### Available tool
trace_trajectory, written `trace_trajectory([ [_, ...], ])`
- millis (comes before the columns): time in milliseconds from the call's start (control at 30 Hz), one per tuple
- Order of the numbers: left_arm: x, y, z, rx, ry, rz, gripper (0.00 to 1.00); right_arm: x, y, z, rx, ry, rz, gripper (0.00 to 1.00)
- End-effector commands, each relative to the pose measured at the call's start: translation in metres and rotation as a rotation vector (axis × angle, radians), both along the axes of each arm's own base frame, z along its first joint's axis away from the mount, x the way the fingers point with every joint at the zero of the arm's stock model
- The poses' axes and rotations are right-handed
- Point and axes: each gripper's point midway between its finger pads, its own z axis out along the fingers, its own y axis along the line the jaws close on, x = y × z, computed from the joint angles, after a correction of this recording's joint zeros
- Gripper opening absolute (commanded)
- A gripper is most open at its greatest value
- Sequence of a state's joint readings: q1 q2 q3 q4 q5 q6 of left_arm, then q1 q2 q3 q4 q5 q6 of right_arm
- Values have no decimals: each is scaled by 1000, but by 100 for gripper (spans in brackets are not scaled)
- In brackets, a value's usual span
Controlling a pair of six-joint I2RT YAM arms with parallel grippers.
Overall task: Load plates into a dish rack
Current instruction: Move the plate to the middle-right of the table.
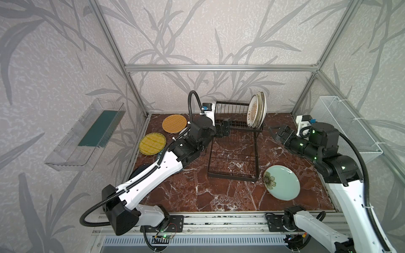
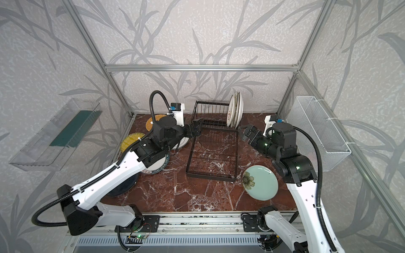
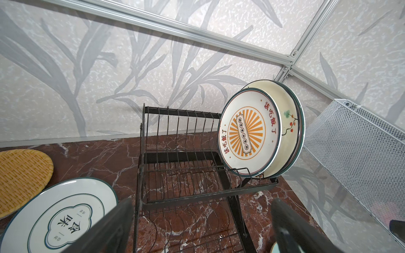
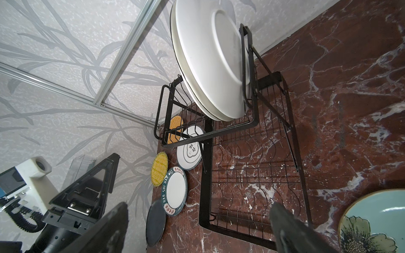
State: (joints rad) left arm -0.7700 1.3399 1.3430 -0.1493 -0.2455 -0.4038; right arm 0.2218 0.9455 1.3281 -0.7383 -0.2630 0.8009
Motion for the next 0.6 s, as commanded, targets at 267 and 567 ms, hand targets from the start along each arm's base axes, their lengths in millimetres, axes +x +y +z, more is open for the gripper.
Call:
trace_trajectory([
  [267, -18, 16, -2, 55, 3, -25, 97, -21, -44, -64, -220, 82, -115, 99],
  [567, -69, 38, -34, 170, 69, -191, 99, -58, -86, -165, -294, 303, -193, 99],
])
